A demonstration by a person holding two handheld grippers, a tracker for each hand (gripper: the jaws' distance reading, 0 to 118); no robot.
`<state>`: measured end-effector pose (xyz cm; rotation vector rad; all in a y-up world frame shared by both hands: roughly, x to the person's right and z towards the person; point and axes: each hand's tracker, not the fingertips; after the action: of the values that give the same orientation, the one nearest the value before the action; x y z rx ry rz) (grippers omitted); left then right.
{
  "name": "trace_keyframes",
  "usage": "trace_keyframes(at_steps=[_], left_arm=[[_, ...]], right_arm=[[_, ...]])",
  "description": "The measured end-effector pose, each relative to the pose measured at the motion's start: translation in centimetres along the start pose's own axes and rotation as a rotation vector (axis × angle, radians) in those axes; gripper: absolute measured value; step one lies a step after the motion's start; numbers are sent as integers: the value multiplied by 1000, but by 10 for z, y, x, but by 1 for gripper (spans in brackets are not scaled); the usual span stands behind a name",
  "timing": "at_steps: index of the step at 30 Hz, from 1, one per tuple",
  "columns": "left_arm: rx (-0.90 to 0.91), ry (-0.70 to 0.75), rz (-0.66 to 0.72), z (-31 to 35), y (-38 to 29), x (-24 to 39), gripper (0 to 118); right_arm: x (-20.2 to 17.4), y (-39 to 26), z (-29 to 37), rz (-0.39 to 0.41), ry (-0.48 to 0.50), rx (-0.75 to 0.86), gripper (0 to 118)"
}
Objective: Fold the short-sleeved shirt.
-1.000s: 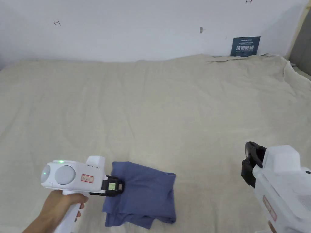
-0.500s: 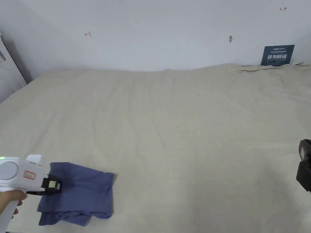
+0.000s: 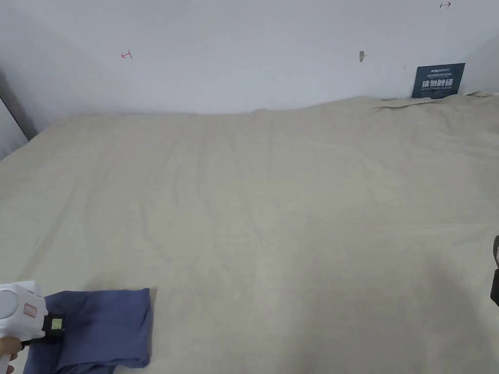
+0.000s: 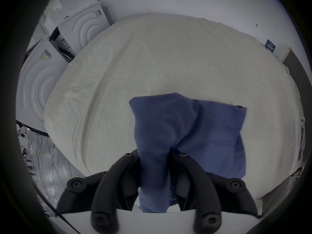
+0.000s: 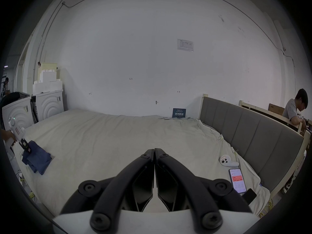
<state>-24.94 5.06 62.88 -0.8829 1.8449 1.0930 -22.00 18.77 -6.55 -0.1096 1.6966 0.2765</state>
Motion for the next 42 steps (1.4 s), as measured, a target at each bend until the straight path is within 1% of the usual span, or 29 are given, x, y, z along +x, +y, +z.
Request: trace_keyframes(at_steps=[2, 3, 4, 6, 7, 10, 14, 17, 18, 23, 24, 26, 31, 35, 38, 39, 40, 42], left_arm=[[33, 41, 38, 17, -2, 0, 58], [63, 63, 72, 20, -3, -1, 73], [80, 75, 90, 24, -3, -2, 85], [137, 88, 131, 37, -5, -2, 114], [168, 83, 138, 45, -6, -1, 118], [309, 51, 180, 65, -8, -1, 118], [536, 12, 213, 106, -18, 13, 118], [725, -40, 259, 137, -29, 29, 118], [776, -62, 255, 147, -32, 35, 118], [889, -80, 197, 202, -51, 81, 118], [914, -105, 185, 210, -55, 89, 118], [961, -131, 155, 206, -54, 94, 118], [1060, -189, 101, 232, -75, 137, 117], [1128, -226, 64, 239, -93, 170, 111], [1171, -215, 0, 247, -108, 198, 96], [1175, -223, -9, 248, -112, 206, 85], [1178, -233, -14, 248, -115, 212, 80], [1190, -252, -13, 248, -124, 226, 74]], right_arm=[[1, 0, 1, 0, 2, -3, 1], [3, 0, 0, -1, 3, -5, 1], [3, 0, 1, -2, 3, -3, 1], [3, 1, 4, -3, 5, 2, 1], [5, 2, 4, -4, 6, 5, 1], [5, 5, 8, -2, 10, 17, 1], [6, 10, 12, 3, 14, 39, 1], [7, 14, 15, 12, 17, 59, 1], [7, 16, 16, 14, 18, 67, 1], [9, 20, 19, 10, 28, 102, 1], [9, 21, 19, 12, 30, 110, 1], [9, 23, 21, 15, 32, 125, 1], [12, 23, 24, 16, 33, 147, 1], [14, 20, 26, 15, 31, 156, 1], [16, 17, 28, 9, 30, 160, 1], [16, 16, 29, 7, 29, 161, 1], [17, 16, 30, 5, 28, 161, 1], [18, 14, 30, 2, 29, 160, 1]])
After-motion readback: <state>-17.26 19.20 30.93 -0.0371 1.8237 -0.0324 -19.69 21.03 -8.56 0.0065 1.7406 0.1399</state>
